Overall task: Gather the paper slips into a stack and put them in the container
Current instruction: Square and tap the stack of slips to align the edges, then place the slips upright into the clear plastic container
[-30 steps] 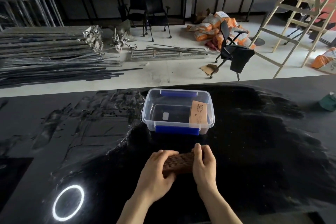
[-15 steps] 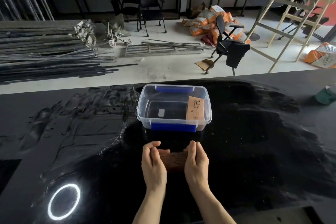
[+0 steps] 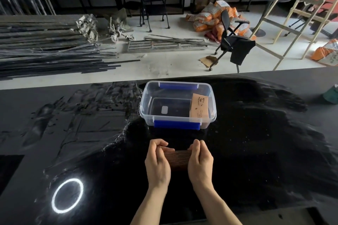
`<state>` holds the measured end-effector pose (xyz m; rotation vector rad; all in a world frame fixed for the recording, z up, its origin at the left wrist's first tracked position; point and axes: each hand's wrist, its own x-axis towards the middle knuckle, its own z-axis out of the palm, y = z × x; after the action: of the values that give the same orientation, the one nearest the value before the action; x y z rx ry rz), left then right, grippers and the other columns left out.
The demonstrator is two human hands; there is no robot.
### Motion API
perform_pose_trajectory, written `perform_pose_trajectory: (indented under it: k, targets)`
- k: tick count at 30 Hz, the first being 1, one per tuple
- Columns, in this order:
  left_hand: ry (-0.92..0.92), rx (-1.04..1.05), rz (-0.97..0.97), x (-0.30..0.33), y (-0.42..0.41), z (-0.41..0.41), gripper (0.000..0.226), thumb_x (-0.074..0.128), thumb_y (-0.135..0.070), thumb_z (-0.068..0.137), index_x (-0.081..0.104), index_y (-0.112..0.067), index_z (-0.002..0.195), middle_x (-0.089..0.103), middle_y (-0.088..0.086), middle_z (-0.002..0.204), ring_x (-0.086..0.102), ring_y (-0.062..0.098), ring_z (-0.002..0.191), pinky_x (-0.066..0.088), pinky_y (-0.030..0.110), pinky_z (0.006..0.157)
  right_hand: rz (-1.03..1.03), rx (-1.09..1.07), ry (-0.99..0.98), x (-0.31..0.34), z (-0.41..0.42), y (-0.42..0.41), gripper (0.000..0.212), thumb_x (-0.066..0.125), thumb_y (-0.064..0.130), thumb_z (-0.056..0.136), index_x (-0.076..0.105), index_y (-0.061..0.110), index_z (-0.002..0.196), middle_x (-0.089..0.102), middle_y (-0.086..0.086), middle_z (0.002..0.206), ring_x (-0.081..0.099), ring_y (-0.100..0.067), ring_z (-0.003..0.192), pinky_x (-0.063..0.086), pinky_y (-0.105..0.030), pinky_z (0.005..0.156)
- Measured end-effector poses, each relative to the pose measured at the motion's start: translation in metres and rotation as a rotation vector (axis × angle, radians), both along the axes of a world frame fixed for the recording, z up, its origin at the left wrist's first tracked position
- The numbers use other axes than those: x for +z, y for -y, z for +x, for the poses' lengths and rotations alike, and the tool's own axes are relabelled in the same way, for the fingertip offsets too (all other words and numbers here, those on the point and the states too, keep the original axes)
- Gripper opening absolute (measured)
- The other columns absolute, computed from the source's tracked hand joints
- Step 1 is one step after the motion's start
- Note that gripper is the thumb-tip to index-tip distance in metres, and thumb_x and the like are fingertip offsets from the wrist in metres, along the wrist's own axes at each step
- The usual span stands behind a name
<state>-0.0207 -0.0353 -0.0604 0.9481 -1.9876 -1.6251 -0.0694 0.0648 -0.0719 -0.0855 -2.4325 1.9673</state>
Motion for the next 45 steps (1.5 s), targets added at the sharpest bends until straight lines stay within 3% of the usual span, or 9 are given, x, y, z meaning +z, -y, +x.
perform_pose_trajectory:
  k: [3,7,10,14,20,26,32,41,45]
  targets:
    - [0.074,-0.14,-0.29,0.004,0.006,0.008,0.027,0.033,-0.038,0.105,0.058,-0.031,0.112,0.074,-0.009,0.094,0.069,0.004,0.084,0.056,0.031,0.078,-0.024,-0.035,0.006,0.002,0.004,0.001,0.038,0.045,0.022,0.108,0.056,0.01,0.073,0.062,-0.014,0.066,0.051,-0.008,0.054,0.048,-0.03,0.052]
    - [0.161,-0.522,-0.718,0.032,0.022,0.015,0.056,0.04,-0.061,0.094,0.049,-0.032,0.141,0.054,-0.02,0.136,0.046,0.001,0.128,0.037,0.027,0.113,-0.038,-0.028,0.037,0.004,0.004,0.001,0.038,0.045,0.023,0.108,0.056,0.011,0.074,0.063,-0.014,0.067,0.054,-0.015,0.055,0.054,-0.04,0.055]
    - [0.277,-0.857,-0.893,0.046,0.027,0.01,0.063,0.062,-0.043,0.086,0.042,-0.037,0.146,0.051,-0.019,0.143,0.042,0.004,0.136,0.033,0.028,0.121,-0.033,-0.038,0.077,0.005,0.003,0.002,0.038,0.045,0.025,0.108,0.055,0.011,0.074,0.062,-0.012,0.067,0.055,-0.017,0.058,0.055,-0.048,0.06]
    - [0.372,-0.848,-0.943,0.051,0.023,0.001,0.058,0.068,-0.015,0.088,0.048,-0.035,0.138,0.064,-0.013,0.132,0.058,0.011,0.124,0.048,0.029,0.107,-0.031,-0.025,0.109,0.008,0.003,0.002,0.038,0.045,0.026,0.107,0.056,0.009,0.075,0.062,-0.009,0.067,0.056,-0.016,0.059,0.056,-0.046,0.06]
    - [0.409,-0.792,-0.837,0.054,0.024,0.0,0.055,0.07,-0.015,0.085,0.053,-0.04,0.131,0.068,-0.015,0.126,0.065,0.011,0.117,0.053,0.031,0.098,-0.117,0.056,0.147,0.02,0.0,-0.006,0.039,0.05,0.033,0.105,0.063,0.007,0.079,0.066,-0.003,0.069,0.059,-0.015,0.062,0.052,-0.025,0.056]
    - [0.316,-0.601,-0.368,0.047,0.03,0.003,0.05,0.082,-0.037,0.075,0.063,-0.04,0.122,0.078,-0.015,0.108,0.073,0.0,0.099,0.061,0.031,0.092,-0.201,0.317,0.283,0.045,-0.009,-0.036,0.043,0.08,0.047,0.079,0.067,0.036,0.119,0.076,0.008,0.105,0.073,-0.011,0.1,0.062,-0.035,0.086]
    - [0.18,-0.394,0.182,0.048,0.027,0.0,0.039,0.089,-0.017,0.079,0.072,-0.024,0.113,0.081,-0.001,0.103,0.076,0.014,0.097,0.064,0.034,0.086,-0.36,0.432,0.291,0.059,-0.011,-0.039,0.037,0.078,0.022,0.088,0.07,0.015,0.123,0.078,-0.012,0.113,0.074,-0.03,0.108,0.057,-0.056,0.096]
    - [0.131,-0.403,0.368,0.057,0.04,0.0,0.054,0.085,-0.036,0.069,0.074,-0.015,0.118,0.082,0.006,0.107,0.077,0.025,0.105,0.06,0.049,0.099,-0.092,0.52,0.217,0.083,-0.025,-0.027,0.026,0.077,0.028,0.091,0.072,0.02,0.115,0.08,0.0,0.105,0.076,-0.014,0.097,0.063,-0.044,0.089]
    - [0.083,-0.307,0.352,0.063,0.048,0.002,0.032,0.083,-0.024,0.086,0.076,-0.011,0.114,0.083,0.009,0.103,0.077,0.03,0.103,0.059,0.052,0.098,0.283,0.335,-0.239,0.086,-0.047,-0.011,0.02,0.071,0.033,0.094,0.073,0.023,0.112,0.077,0.007,0.101,0.072,-0.006,0.091,0.063,-0.033,0.08]
